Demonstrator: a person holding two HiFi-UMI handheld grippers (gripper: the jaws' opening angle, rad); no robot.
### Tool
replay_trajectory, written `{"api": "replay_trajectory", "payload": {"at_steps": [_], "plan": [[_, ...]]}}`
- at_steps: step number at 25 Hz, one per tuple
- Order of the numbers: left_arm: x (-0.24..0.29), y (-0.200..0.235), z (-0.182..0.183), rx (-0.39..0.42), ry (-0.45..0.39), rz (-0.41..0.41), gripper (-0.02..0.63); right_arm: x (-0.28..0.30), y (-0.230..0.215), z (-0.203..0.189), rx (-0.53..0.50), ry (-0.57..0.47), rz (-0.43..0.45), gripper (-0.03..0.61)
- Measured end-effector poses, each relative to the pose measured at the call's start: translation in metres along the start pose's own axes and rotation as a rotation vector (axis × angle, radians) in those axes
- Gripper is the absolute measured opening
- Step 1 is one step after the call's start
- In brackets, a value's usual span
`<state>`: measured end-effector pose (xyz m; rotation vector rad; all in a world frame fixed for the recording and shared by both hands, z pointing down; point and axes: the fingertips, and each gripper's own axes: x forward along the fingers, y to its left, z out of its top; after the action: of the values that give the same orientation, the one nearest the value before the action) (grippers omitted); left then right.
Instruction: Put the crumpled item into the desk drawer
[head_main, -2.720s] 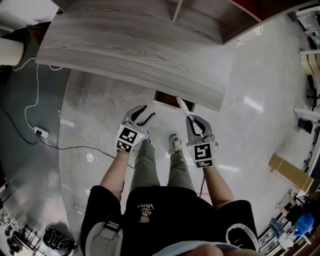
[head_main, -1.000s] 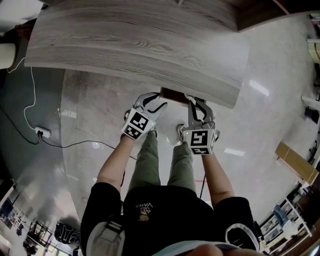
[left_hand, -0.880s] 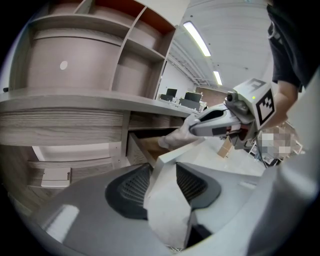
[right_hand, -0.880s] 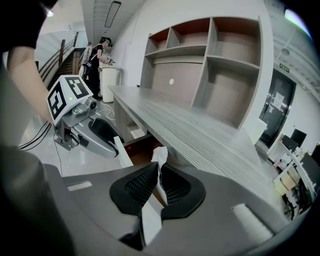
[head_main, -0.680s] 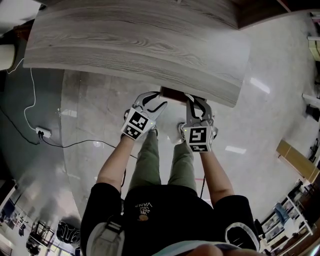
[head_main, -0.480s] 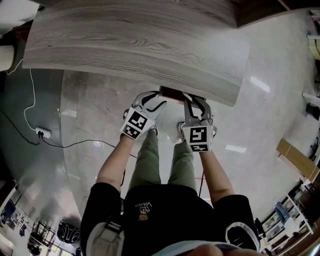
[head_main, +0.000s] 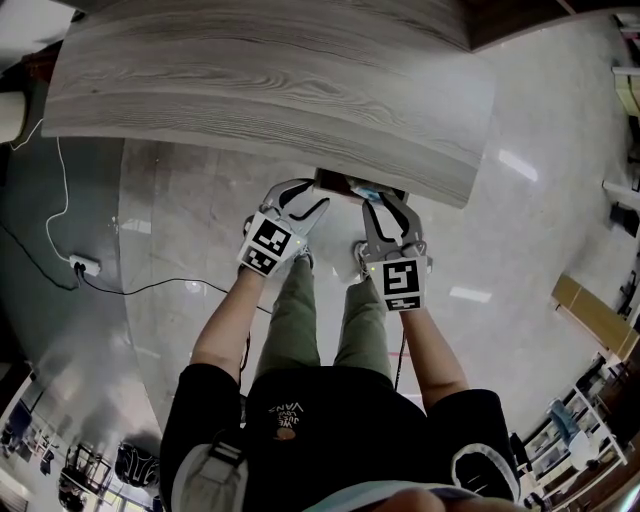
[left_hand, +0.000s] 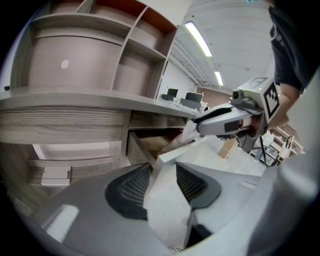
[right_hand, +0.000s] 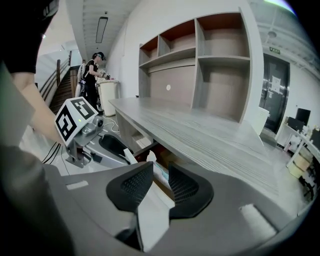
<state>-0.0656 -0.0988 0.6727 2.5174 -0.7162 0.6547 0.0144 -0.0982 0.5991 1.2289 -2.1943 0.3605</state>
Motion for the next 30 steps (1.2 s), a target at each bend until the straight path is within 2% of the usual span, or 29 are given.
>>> {"api": "replay_trajectory", "payload": {"at_steps": [5,11,18,23,30], "plan": [[0.001,-0.002,0.000,-0.004,0.000,0.002,0.209,-0.013,-0.007,0.000,0.004,-0.016,-0.038,0.071],[-0.003,-0.003,0.007,-0.022,0.004,0.008,0.209,-0.020,-0.005,-0.003,0.036,-0.019,-0.044,0.071],[0.000,0.000,0.000,-0.006,-0.012,0.004,0.209,-0.014,-0.005,0.013,0.027,-0.061,-0.054,0.057],[-0.003,-0.002,0.006,-0.028,-0.004,0.009,0.209,0.000,0.001,-0.005,0.021,0.008,-0.039,0.005],[-0.003,-0.001,0.005,-0.036,-0.013,0.010,0.209,0.008,-0.002,-0.019,0.023,0.066,-0.047,0.005]]}}
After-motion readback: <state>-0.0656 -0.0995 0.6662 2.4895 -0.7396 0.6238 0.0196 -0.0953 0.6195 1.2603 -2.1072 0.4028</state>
